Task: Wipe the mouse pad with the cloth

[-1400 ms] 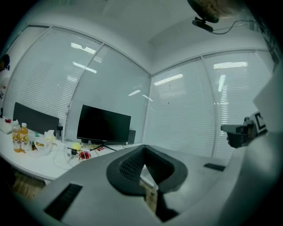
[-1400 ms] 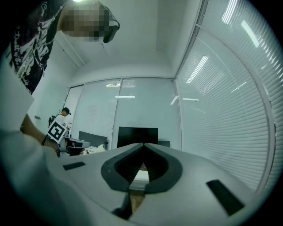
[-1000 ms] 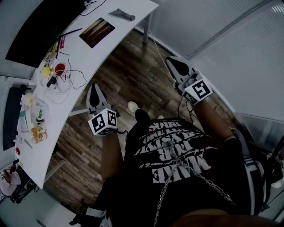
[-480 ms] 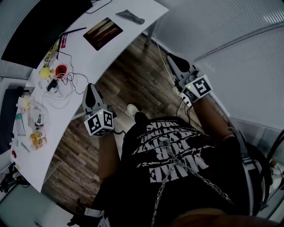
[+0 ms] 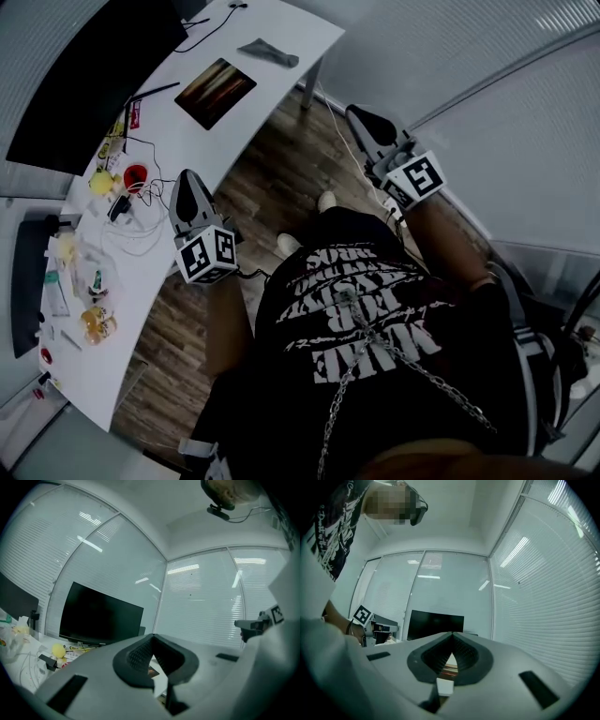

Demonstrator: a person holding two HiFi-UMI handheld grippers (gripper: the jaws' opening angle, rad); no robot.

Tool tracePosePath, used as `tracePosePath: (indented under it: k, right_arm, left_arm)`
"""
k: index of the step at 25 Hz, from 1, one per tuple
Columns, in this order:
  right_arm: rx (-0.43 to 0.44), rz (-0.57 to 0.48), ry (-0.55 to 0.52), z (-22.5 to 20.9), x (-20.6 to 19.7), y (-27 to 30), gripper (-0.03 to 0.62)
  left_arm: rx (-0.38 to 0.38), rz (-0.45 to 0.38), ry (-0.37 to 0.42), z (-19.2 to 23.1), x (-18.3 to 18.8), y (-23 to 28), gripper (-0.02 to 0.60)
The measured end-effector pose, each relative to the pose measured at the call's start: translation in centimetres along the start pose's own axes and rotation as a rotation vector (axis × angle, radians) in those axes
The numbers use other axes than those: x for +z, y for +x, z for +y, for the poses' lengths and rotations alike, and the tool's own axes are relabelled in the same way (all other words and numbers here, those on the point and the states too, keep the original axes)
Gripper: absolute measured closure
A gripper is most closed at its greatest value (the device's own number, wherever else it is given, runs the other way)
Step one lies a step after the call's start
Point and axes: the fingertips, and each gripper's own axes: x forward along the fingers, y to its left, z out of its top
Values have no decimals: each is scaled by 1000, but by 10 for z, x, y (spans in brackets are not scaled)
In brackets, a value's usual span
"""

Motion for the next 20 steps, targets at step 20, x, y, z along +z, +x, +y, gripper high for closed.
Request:
tracePosePath:
  k: [20]
  right_arm:
    - [19,29,106,-92,-69,114,602]
  left_arm:
    - [80,95,61,29,-24,106,575]
